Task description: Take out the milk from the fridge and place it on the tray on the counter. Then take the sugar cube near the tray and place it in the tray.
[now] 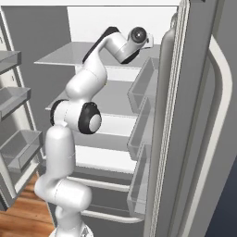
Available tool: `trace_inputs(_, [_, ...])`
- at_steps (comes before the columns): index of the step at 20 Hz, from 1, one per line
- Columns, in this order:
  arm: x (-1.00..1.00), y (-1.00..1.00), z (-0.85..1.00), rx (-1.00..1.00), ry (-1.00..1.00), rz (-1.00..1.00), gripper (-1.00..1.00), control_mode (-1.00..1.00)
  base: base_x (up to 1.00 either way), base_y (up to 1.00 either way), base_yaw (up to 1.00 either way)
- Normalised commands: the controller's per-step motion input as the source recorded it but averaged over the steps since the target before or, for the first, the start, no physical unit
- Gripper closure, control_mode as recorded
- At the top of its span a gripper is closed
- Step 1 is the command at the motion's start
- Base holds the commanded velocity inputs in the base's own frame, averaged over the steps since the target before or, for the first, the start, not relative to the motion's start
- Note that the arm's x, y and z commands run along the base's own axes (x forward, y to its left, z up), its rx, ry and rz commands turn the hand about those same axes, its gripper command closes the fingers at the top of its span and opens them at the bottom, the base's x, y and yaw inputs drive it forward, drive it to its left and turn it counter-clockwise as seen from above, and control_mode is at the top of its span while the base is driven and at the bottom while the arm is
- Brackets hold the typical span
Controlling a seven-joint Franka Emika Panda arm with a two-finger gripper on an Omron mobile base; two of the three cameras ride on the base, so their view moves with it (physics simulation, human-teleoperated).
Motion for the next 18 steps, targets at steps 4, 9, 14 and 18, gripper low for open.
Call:
trace_inputs(4, [-0.36, 0.00, -0.19, 0.00, 0.00, 0.00, 1.00, -1.00, 0.00, 0.00, 0.00])
trace_inputs(9, [-0.86, 0.24, -0.43, 0.00, -0.04, 0.00, 1.00, -1.00, 0.00, 0.00, 0.00])
trace_inputs(14, [-1.00, 0.74, -0.71, 0.02, -0.25, 0.00, 1.00, -1.00, 0.00, 0.00, 0.00])
trace_inputs(18, [-1.00, 0.69, 0.24, 0.00, -0.42, -0.04, 1.00, -1.00, 0.00, 0.00, 0.00])
